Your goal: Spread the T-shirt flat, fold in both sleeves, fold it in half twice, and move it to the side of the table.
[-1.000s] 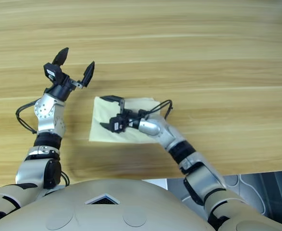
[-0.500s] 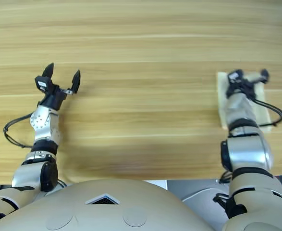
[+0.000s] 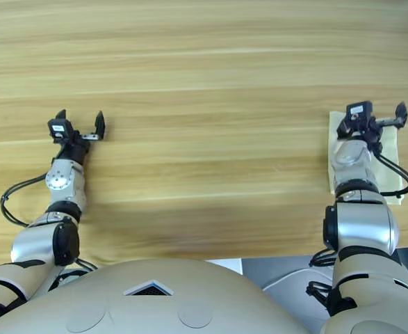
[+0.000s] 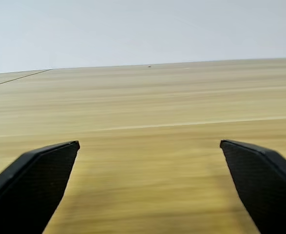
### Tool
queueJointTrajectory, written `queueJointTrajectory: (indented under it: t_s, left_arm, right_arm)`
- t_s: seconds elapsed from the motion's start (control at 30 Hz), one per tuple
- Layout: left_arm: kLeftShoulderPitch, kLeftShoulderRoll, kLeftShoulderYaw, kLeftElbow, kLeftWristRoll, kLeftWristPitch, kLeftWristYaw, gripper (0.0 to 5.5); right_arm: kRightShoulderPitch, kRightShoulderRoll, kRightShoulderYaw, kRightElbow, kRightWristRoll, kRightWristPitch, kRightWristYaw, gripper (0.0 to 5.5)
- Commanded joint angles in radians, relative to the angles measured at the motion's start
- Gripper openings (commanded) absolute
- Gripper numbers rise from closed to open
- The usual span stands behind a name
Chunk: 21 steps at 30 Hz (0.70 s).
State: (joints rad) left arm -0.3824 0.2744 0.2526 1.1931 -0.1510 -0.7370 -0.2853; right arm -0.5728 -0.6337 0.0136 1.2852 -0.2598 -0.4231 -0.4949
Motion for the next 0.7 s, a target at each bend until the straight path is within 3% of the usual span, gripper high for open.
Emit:
queueJointTrajectory:
  t_s: [0.03, 0.17, 0.23, 0.33, 0.4, 0.47, 0.53, 0.7]
  left_arm:
    - [-0.022, -0.001, 0.028, 0.051, -0.006, 0.036, 0.043, 5.39]
    - [-0.042, -0.021, 0.072, 0.079, -0.048, 0.087, 0.021, 5.39]
    - [-0.052, -0.026, 0.084, 0.094, -0.056, 0.116, 0.018, 5.39]
    - [-0.065, -0.032, 0.087, 0.121, -0.041, 0.163, 0.045, 5.39]
    - [-0.077, -0.041, 0.089, 0.135, -0.041, 0.208, 0.034, 5.39]
    - [-0.093, -0.044, 0.104, 0.144, -0.052, 0.246, 0.038, 5.39]
    - [-0.107, -0.035, 0.108, 0.150, -0.044, 0.269, 0.068, 5.39]
    - [-0.167, -0.016, 0.132, 0.150, -0.035, 0.290, 0.101, 5.39]
  right_arm:
    - [-0.031, 0.035, -0.027, -0.123, 0.020, -0.223, -0.047, 5.40]
    - [-0.006, 0.168, 0.014, -0.242, 0.023, -0.366, 0.030, 5.40]
    - [-0.009, 0.285, -0.002, -0.207, 0.117, -0.381, 0.186, 5.40]
    - [-0.024, 0.477, -0.155, -0.088, 0.382, -0.271, 0.583, 5.40]
    - [-0.034, 0.535, -0.291, -0.028, 0.547, -0.125, 0.801, 5.40]
    - [-0.036, 0.545, -0.342, 0.009, 0.599, -0.047, 0.932, 5.40]
    - [-0.049, 0.543, -0.345, 0.033, 0.578, -0.028, 0.917, 5.40]
    - [-0.094, 0.515, -0.258, 0.058, 0.397, -0.036, 0.686, 5.40]
